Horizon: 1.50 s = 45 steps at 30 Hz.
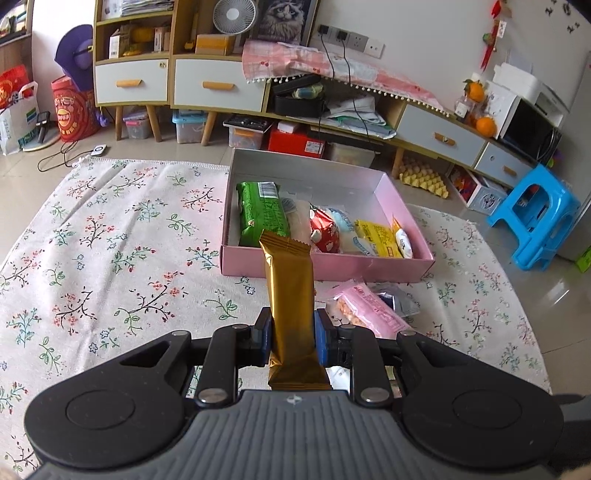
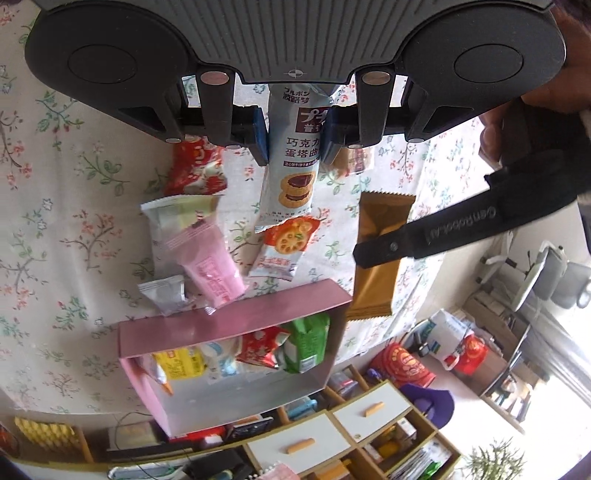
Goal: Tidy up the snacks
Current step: 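Carry both snacks over the pink box and open both tools to drop them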
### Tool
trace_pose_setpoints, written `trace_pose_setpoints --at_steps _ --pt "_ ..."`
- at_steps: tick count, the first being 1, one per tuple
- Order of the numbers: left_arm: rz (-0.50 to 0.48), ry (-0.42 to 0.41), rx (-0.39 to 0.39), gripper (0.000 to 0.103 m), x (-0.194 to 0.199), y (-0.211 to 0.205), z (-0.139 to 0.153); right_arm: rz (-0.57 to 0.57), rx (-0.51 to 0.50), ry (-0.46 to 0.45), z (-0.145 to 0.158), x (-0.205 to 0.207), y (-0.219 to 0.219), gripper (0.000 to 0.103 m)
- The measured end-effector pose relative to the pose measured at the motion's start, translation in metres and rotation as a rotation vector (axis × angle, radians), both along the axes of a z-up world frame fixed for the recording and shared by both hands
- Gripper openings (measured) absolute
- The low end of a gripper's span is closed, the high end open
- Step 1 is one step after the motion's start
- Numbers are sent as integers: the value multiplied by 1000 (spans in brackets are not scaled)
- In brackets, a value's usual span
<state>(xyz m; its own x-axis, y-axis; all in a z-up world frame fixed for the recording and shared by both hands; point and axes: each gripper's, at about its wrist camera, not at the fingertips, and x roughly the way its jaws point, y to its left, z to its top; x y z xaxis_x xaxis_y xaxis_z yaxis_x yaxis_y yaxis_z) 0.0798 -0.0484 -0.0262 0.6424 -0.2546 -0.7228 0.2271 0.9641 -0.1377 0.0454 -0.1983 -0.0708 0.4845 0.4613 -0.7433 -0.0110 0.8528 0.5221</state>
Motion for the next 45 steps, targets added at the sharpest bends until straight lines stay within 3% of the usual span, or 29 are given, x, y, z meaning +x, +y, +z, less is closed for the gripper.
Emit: trace_pose_setpoints --at_steps 12,19,25,30,37,39,42,45 --pt "-9 14 63 21 4 -3 -1 -28 -18 -61 19 6 -12 29" --pt "-41 54 121 21 10 -10 -3 -60 -5 -42 16 18 -22 29" --pt "-87 165 68 21 23 -10 -9 -70 -30 -62 24 29 -27 29" --pt "-110 208 45 21 30 -14 -12 -75 -47 -56 24 42 -32 29" --pt "-117 192 36 21 40 -19 -4 -73 -62 -66 29 54 -37 29" --pt "-117 181 2 21 46 -19 2 -73 -66 -68 31 60 -38 29" --pt "-106 127 -69 21 61 -18 17 -87 -50 -76 40 77 -43 29" --pt "-80 74 -74 21 85 -25 21 -110 -74 -107 49 103 -46 29"
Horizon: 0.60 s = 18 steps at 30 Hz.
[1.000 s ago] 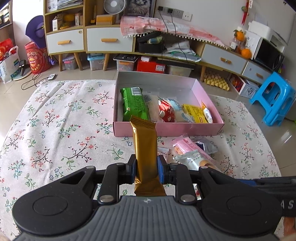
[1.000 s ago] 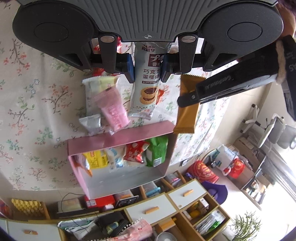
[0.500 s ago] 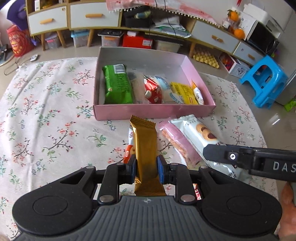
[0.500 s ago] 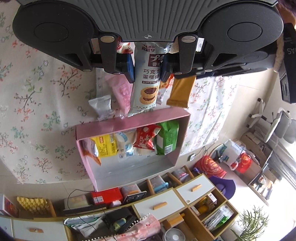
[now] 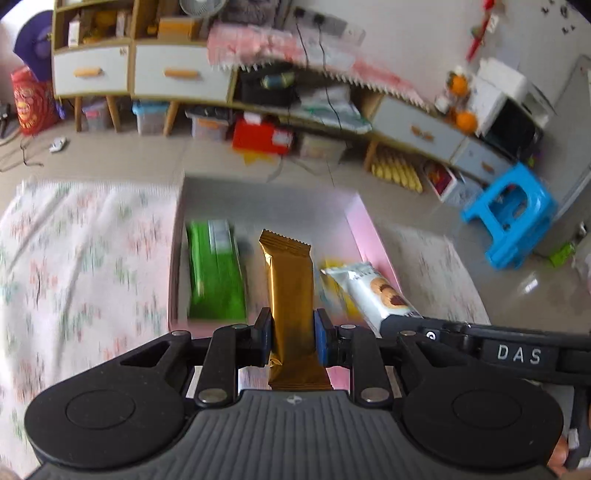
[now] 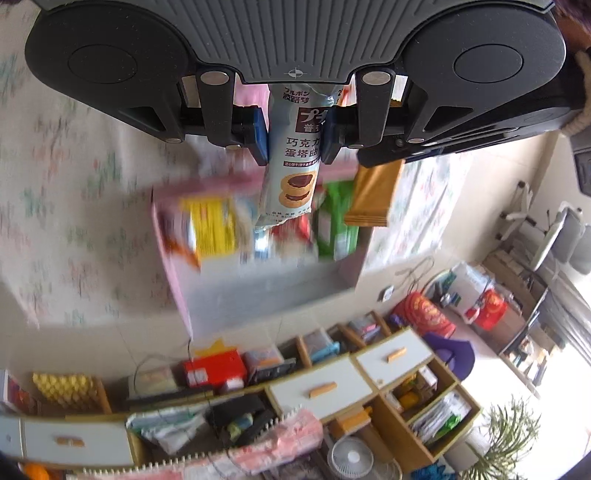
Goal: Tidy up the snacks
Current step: 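Carry both snacks over the pink box and open both tools to drop them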
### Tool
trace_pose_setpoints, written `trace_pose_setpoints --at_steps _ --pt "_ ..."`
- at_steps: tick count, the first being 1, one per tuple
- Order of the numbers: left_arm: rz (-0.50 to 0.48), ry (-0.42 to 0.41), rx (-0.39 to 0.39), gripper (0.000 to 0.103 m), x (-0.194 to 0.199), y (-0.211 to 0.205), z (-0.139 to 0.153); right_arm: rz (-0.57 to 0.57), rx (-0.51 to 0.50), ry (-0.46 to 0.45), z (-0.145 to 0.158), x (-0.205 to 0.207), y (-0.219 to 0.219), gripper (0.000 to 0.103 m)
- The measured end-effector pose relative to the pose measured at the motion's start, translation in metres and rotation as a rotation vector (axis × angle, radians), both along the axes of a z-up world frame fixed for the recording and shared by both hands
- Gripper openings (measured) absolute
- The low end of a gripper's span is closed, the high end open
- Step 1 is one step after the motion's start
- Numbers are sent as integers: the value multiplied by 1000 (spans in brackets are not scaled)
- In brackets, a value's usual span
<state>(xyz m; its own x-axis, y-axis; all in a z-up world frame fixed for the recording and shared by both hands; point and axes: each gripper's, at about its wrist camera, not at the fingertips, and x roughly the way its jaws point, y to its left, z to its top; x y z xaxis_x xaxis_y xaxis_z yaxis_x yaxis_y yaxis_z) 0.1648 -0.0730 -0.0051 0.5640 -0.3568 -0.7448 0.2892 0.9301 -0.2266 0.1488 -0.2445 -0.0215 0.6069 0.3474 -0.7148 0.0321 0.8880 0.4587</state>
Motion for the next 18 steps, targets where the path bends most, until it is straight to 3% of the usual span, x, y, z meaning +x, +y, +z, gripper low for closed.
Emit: trace_pose_setpoints --at_steps 8,12,15,18 --pt "16 -24 -26 21 43 -14 -29 -50 -72 -34 -26 58 -8 29" --pt "28 -64 85 22 47 -13 -36 -59 -60 -32 -42 73 -8 32" --pt "27 -8 40 28 49 2 -46 -45 -74 -11 -52 74 -1 33" --pt "24 -34 54 35 42 4 -39 -62 -127 11 -52 73 2 35"
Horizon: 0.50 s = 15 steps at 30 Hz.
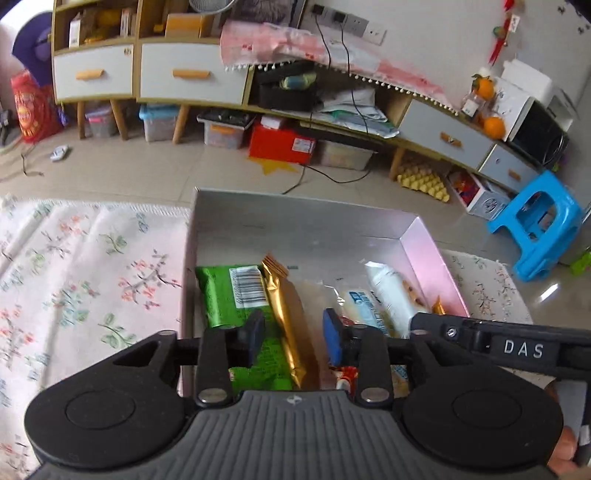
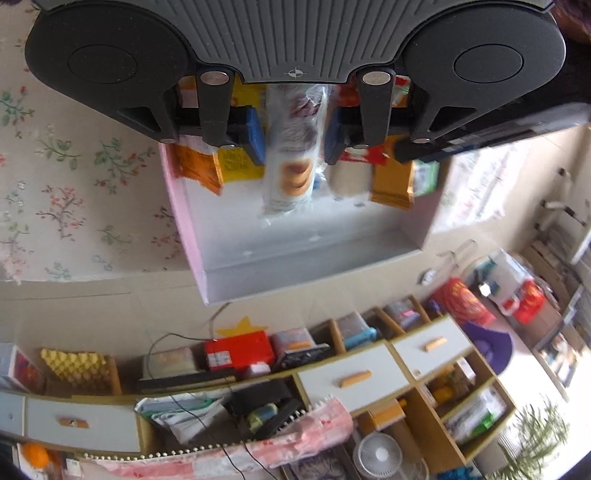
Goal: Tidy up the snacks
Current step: 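Carry both snacks over the pink box and open both tools to drop them, then move both tools back over the snacks left on the tablecloth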
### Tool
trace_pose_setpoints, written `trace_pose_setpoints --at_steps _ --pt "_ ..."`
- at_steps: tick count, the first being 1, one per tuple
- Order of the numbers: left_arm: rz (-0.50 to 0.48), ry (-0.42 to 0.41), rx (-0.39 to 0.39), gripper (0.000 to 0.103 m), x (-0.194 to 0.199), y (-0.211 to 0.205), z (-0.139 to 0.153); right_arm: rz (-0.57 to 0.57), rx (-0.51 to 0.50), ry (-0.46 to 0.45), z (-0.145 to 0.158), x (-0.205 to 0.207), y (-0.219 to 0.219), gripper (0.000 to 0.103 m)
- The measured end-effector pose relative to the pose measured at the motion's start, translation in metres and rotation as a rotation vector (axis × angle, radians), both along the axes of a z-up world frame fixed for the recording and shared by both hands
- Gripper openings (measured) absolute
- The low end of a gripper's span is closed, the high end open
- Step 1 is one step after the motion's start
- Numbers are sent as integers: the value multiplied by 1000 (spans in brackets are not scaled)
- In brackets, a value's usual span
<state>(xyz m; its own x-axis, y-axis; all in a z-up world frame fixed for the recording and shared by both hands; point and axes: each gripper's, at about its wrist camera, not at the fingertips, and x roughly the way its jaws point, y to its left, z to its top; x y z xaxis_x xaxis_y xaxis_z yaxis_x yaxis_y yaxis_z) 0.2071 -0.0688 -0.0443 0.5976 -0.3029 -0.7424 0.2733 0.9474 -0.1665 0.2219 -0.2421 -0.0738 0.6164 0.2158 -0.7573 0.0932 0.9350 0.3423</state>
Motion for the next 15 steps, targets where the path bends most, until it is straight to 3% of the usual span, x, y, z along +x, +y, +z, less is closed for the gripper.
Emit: trace_pose_setpoints --at_steps 6,8,10,12,15 --pt "9 -10 11 39 -14 0 17 3 25 -31 38 -14 0 35" --pt "27 -21 54 47 -22 0 23 25 1 -48 55 -25 7 38" --pt "63 -39 120 62 -32 2 28 43 -12 -67 67 -41 10 46" --pt "88 -55 167 63 -43 6 35 62 -32 -84 75 -58 12 53" --pt "122 -52 129 73 -54 19 43 54 -39 -78 75 -82 9 59"
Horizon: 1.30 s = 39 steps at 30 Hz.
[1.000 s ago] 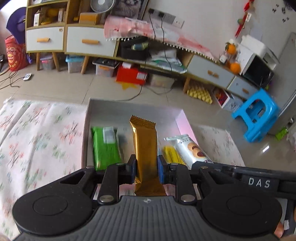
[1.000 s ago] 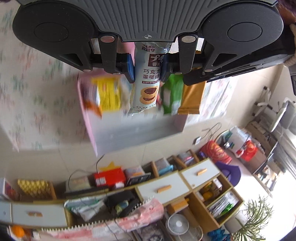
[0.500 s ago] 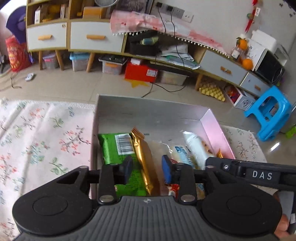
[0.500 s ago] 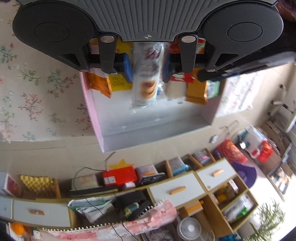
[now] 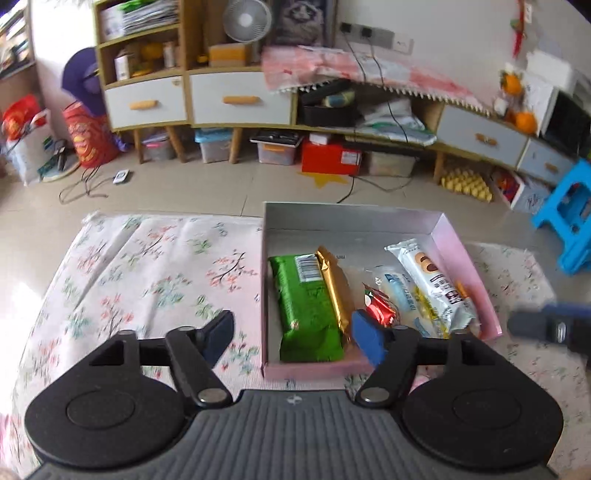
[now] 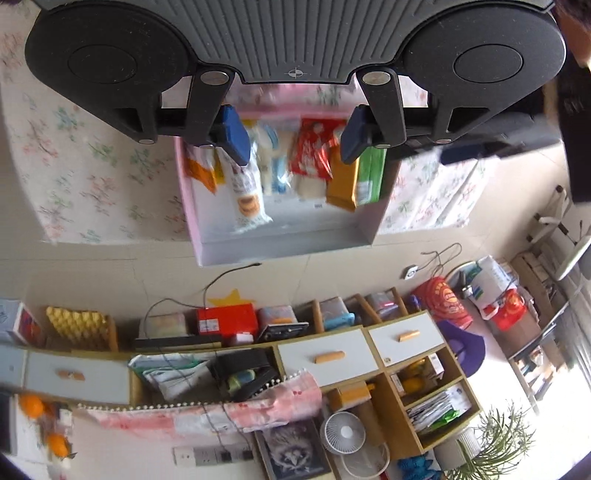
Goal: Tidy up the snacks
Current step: 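Move both tools back over the snacks left on the tablecloth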
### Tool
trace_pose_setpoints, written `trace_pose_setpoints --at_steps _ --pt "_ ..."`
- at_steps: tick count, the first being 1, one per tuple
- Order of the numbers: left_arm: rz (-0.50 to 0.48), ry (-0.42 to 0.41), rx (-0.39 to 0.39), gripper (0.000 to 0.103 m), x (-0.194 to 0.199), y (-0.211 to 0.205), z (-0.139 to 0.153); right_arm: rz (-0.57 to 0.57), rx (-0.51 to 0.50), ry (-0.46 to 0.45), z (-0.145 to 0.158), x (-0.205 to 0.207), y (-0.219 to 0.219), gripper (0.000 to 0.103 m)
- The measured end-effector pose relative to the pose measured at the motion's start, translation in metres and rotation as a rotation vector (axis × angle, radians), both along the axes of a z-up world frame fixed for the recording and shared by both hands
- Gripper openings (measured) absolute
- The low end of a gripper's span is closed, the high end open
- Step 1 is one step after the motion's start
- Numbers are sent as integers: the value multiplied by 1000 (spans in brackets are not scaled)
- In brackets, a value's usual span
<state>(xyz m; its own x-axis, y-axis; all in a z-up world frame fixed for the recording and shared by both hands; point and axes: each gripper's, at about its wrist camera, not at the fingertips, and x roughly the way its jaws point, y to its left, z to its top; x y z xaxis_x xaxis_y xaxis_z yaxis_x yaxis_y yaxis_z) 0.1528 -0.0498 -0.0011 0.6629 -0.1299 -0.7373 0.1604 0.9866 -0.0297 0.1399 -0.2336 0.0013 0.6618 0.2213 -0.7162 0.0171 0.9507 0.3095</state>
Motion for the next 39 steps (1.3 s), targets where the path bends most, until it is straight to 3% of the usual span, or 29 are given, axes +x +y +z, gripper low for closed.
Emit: trace_pose_setpoints --at_steps 4,8,10,13,17,20,26,32,39 --pt "9 22 -38 75 -22 9 1 -1 32 44 -9 -33 -13 60" --pt "35 32 -70 78 -49 21 0 -58 -67 3 -4 -63 -31 67" --pt "34 27 -69 80 -59 25 -2 -94 -53 -5 -4 -75 -43 71" --pt "21 12 -1 82 -63 18 -11 -123 19 31 -14 -86 -56 72" --pt "10 21 99 82 -55 12 -26 -220 41 62 -23 -90 -72 73" --pt "24 34 86 82 -51 15 -29 -289 49 73 -27 -92 -83 75" --pt "-5 50 89 83 -51 8 -38 -230 18 98 -38 -87 -71 77" --pt "-69 85 53 83 -49 -1 -55 -200 50 146 -51 -78 -62 77" --pt "-141 70 98 83 -41 -27 -71 -183 42 170 -58 -73 -56 77"
